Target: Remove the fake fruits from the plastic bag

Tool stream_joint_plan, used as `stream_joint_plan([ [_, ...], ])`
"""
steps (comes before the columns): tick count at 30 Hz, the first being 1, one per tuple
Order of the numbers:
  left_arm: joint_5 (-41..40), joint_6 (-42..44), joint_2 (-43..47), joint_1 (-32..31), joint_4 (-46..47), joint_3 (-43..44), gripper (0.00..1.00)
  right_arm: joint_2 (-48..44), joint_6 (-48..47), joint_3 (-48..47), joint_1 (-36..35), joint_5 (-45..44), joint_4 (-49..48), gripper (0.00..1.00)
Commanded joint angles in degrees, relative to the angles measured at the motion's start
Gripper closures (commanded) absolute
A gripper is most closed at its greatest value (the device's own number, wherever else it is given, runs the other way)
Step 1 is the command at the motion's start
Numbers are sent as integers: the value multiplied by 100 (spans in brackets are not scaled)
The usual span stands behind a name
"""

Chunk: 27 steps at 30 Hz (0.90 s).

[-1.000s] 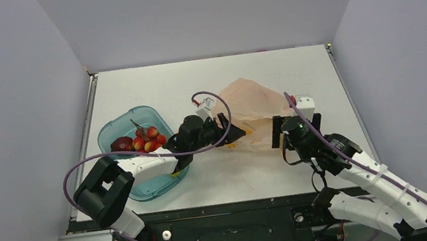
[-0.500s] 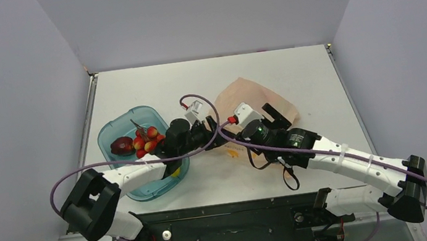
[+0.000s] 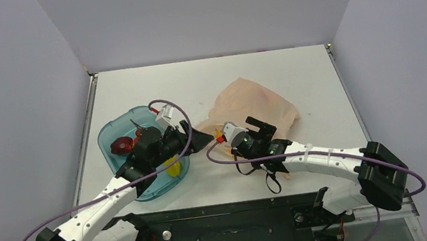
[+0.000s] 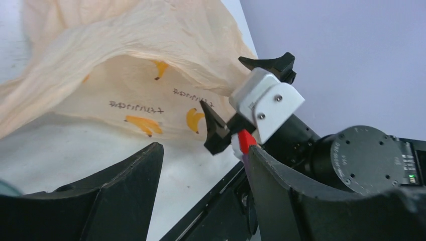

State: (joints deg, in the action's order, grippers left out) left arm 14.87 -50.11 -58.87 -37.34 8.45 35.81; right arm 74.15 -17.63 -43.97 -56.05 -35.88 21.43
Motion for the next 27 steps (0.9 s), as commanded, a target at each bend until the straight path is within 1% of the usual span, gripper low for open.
stream_joint_plan([
  [1, -380, 246, 857, 285, -1057, -117, 40, 532, -321, -130, 113, -1241, -1351, 18],
  [2, -402, 308, 977, 305, -1175, -112, 40, 628, -340, -182, 143, -1362, -1430, 20],
  [4, -369, 425, 1269, 329, -1369, -120, 41, 979, -327, -536, 269, -1734, -1573, 41],
  [5, -313, 450, 1432, 332, -1323, -150, 41, 1157, -319, -640, 287, -1889, -1550, 69],
  [6, -163, 456, 1493, 332, -1247, -260, 41, 1213, -291, -860, 292, -1919, -1477, 86],
  [7, -83, 435, 1574, 328, -923, -428, 41, 1224, -262, -952, 281, -1900, -1280, 98],
  [8, 129, 338, 1595, 326, -730, -520, 41, 1180, -174, -1093, 255, -1854, -1059, 100],
  [9, 244, 271, 1578, 309, -278, -722, 41, 996, -98, -1152, 254, -1679, -942, 100],
  [10, 451, 97, 1553, 290, -52, -824, 41, 882, 85, -1251, 255, -1394, -700, 100],
  [11, 510, 14, 1466, 188, 459, -1016, 41, 601, 168, -1293, 254, -1237, -595, 100],
  [12, 473, -115, 1413, 102, 699, -1086, 41, 438, 301, -1343, 253, -899, -464, 100],
  [13, 394, -140, 1271, -149, 1044, -1147, 41, 129, 355, -1347, 257, -730, -429, 100],
  [14, 141, -107, 1171, -290, 1159, -1129, 41, -22, 462, -1337, 285, -434, -409, 100],
  [16, -256, 91, 666, -874, 1329, -940, 41, -422, 611, -1331, 349, -102, -393, 100],
  [18, -567, 265, 236, -1144, 1499, -673, 43, -556, 744, -1307, 437, 134, -370, 100],
  [21, -820, 329, -214, -1264, 2019, -540, 46, -649, 944, -1259, 570, 280, -326, 100],
  [24, -927, 353, -638, -1335, 2814, -598, 51, -785, 1266, -1317, 840, 751, -223, 100],
  [27, -1029, 475, -724, -1484, 3427, -818, 52, -786, 1632, -1526, 964, 989, -174, 100],
])
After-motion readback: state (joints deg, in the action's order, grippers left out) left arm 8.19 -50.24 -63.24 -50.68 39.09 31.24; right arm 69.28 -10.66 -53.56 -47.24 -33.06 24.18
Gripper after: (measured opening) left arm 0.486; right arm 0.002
